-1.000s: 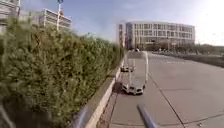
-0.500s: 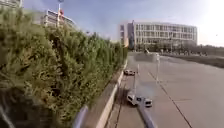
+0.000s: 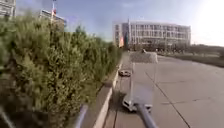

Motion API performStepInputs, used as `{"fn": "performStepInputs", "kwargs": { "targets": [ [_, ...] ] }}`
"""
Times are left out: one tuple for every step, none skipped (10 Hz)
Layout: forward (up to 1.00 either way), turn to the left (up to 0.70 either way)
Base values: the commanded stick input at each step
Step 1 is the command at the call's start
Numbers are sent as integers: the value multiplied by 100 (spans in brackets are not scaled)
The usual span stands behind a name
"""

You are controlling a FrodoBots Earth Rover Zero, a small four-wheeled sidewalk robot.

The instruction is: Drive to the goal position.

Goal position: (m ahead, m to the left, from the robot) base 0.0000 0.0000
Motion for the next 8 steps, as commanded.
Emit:
{"fn": "performStepInputs", "kwargs": {
  "targets": [
    [0, -70],
    [0, -70],
    [0, -70],
    [0, -70],
    [0, -70],
    [0, -70],
    [0, -14],
    [0, 0]
  ]
}}
